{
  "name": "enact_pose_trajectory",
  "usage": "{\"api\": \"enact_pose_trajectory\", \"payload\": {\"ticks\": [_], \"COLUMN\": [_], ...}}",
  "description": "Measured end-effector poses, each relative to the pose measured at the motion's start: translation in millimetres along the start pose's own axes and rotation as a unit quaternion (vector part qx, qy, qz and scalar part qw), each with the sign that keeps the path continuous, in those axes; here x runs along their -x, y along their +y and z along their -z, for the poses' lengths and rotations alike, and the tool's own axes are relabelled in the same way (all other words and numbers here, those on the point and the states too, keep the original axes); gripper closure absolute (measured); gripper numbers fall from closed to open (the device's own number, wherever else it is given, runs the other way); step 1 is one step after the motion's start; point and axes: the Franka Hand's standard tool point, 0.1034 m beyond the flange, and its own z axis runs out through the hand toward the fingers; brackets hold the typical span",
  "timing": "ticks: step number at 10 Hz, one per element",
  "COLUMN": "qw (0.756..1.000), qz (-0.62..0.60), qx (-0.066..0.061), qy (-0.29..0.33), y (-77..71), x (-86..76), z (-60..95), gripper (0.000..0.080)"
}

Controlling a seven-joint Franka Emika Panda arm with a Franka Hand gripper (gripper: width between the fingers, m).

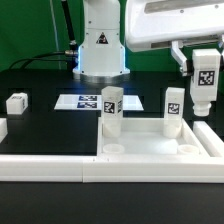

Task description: Assemble square table

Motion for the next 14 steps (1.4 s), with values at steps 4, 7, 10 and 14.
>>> {"api": "enact_pose_trajectory", "payload": {"ticks": [4,7,10,14], "qw": [0.999,0.999,0.999,0.999], "qz": [0.029,0.038,0.040,0.051], "qx": [0.011,0.010,0.008,0.012], "qy": [0.020,0.020,0.014,0.009], "y": [16.6,14.9,10.6,14.5], "x": [13.7,22.8,35.3,41.3], "z": [-23.0,-29.2,-38.3,-43.4], "gripper": [0.0507,0.0507,0.0507,0.0507]}}
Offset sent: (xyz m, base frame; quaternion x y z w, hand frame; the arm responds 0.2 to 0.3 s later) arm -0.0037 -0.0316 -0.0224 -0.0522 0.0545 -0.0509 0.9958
